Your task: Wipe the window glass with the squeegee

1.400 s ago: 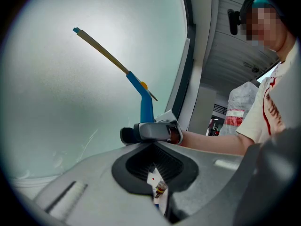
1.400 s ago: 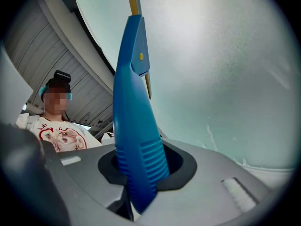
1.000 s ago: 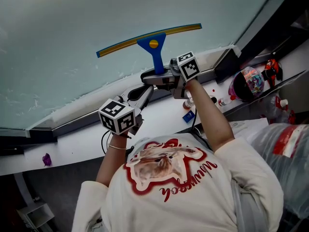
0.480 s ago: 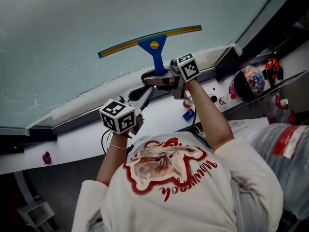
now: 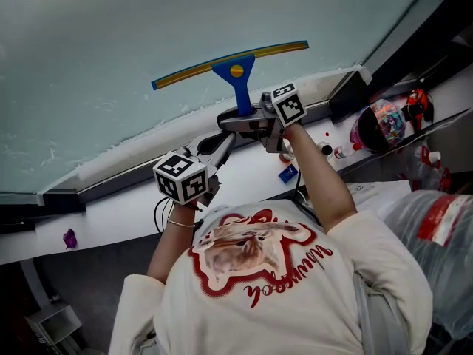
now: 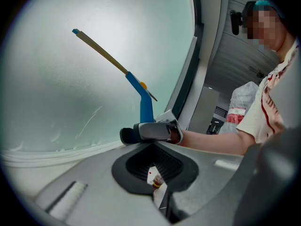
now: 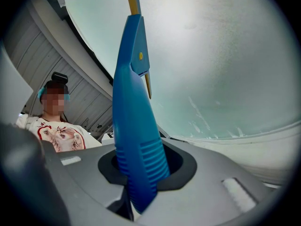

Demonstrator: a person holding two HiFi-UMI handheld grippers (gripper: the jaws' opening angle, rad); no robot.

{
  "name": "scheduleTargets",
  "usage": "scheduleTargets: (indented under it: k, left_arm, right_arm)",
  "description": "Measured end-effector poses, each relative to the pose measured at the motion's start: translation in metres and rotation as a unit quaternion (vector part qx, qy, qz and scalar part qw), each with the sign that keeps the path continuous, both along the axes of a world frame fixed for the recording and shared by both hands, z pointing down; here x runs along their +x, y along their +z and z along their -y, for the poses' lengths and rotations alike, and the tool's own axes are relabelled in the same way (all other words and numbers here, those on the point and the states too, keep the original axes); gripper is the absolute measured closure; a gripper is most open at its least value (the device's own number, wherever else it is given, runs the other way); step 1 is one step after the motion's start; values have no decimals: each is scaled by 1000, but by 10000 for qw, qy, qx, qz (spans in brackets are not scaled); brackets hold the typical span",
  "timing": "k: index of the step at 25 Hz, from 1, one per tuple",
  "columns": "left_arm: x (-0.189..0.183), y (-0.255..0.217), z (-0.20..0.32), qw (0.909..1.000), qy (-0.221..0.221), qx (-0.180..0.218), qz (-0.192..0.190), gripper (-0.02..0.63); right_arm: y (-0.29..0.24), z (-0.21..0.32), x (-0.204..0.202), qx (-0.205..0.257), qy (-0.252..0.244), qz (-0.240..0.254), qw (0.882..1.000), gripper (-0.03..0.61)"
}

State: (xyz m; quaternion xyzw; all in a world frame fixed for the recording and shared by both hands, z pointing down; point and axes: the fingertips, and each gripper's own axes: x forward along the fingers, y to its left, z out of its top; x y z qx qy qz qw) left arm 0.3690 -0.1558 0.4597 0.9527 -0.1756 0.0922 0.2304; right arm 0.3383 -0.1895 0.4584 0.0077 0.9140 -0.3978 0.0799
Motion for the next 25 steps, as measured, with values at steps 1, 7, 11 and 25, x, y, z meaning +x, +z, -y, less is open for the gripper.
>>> scheduleTargets:
  k: [1,7,11,25]
  left_arm:
    - [0,1,0,10000,2,-8,4,612]
    - [-1,7,-2,10000,-1,-43,59,613]
    - [0,13,-3,9999,12,-79,87,612]
    - [0,28,-6,9995,-9,-288,93,612]
  right_arm:
    - [1,0,0,-15,1,7,10000,472]
    - [7,-2,-1,-97,-13,30,9999,472]
    - [13,-3,-1,-147,-24,6,9999,471]
    - [30,-7,0,-355,-72,0,9993,471]
